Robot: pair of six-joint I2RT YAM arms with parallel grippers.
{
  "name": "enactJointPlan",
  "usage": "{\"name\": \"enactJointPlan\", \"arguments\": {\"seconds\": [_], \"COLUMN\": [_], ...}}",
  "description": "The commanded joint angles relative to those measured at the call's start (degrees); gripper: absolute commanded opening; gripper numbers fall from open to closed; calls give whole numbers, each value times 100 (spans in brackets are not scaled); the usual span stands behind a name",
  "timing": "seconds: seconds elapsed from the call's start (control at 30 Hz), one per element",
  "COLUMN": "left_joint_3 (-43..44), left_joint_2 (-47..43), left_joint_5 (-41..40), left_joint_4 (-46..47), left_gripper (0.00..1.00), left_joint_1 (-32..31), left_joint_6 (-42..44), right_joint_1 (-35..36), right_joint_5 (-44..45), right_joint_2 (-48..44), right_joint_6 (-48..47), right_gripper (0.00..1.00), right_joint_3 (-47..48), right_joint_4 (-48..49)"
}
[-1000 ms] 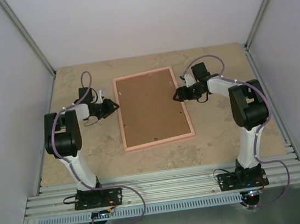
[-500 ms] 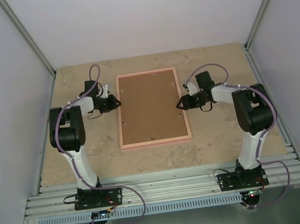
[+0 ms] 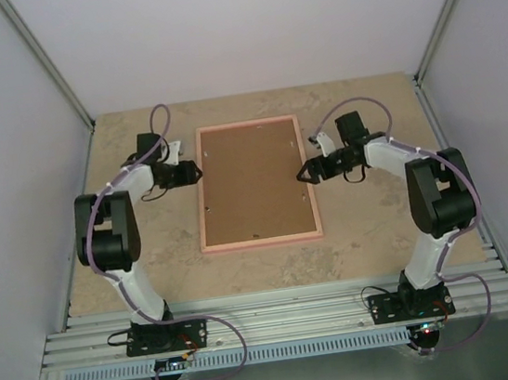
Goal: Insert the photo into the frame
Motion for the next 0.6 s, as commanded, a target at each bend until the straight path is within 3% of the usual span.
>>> {"name": "enactJointPlan", "arguments": {"seconds": [0.0,0.13,0.23,0.3,0.4,0.5,0.57], "left_joint_3": [-232,-282,-352,-305,-235,-384,-124], "left_joint_2": [-773,-1128,-1415,-1553,-1836,-2041,-1864], "left_joint_5": [-35,20,-219,-354,-885,-1243,-1230], "left_joint_4": [-358,-865,-814,-645,-61,800,779], "left_gripper": [67,73,78,83,99,99,99], "left_joint_1": [3,3,8,-1,1,-1,1], "left_joint_6": [724,1645,1743,1685,1654,1617,1313], "right_joint_1": [58,348,654,810,961,1042,1060], "right_joint_5": [-478,-655,-664,-649,-543,-397,-324], "right_joint_2": [-196,-47,181,425,806,1211,1459], "right_joint_6": [-794,-976,-944,-943,-976,-1054,-1042], "right_gripper": [80,79,78,76,75,75,74], "right_joint_3": [559,869,1080,1347,1788,2320,2686], "right_joint_4": [-183,-148,-21,-19,-21,-45,-61]}}
